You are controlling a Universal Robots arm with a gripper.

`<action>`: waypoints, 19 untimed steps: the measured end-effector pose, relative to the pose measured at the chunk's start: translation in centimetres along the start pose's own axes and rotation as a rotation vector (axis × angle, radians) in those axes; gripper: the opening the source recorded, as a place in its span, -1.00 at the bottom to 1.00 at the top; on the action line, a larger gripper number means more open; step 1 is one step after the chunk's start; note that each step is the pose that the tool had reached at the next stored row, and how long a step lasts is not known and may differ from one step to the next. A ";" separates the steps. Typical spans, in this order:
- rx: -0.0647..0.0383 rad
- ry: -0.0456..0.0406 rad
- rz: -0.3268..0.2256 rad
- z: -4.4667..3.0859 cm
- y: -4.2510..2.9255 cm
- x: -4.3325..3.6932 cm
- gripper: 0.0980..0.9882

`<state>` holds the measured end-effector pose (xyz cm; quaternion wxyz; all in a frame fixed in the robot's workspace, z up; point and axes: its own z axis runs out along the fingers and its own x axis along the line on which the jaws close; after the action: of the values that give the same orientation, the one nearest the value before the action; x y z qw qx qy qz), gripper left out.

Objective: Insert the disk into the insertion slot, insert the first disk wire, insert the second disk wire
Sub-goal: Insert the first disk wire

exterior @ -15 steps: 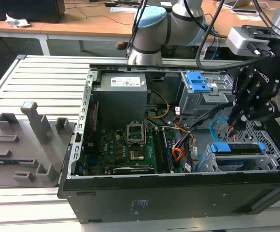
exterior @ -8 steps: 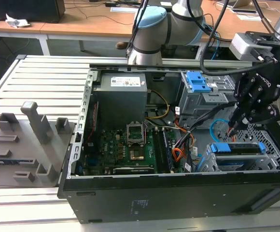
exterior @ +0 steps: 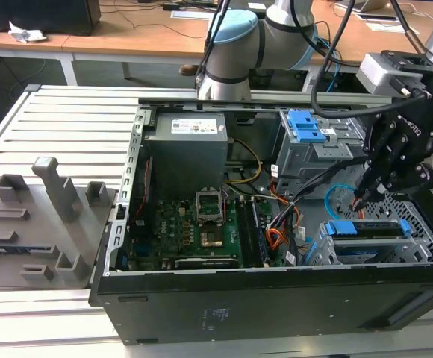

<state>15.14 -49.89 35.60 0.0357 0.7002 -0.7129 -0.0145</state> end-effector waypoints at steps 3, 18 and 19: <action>0.000 0.0003 0.000 0.00 0.00 0.00 -0.86; 0.000 0.0004 0.000 0.22 -0.24 3.09 -0.86; -0.001 0.0007 0.000 0.42 -0.43 3.06 -0.86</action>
<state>15.49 -52.97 35.25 0.0363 0.7002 -0.7128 -0.0147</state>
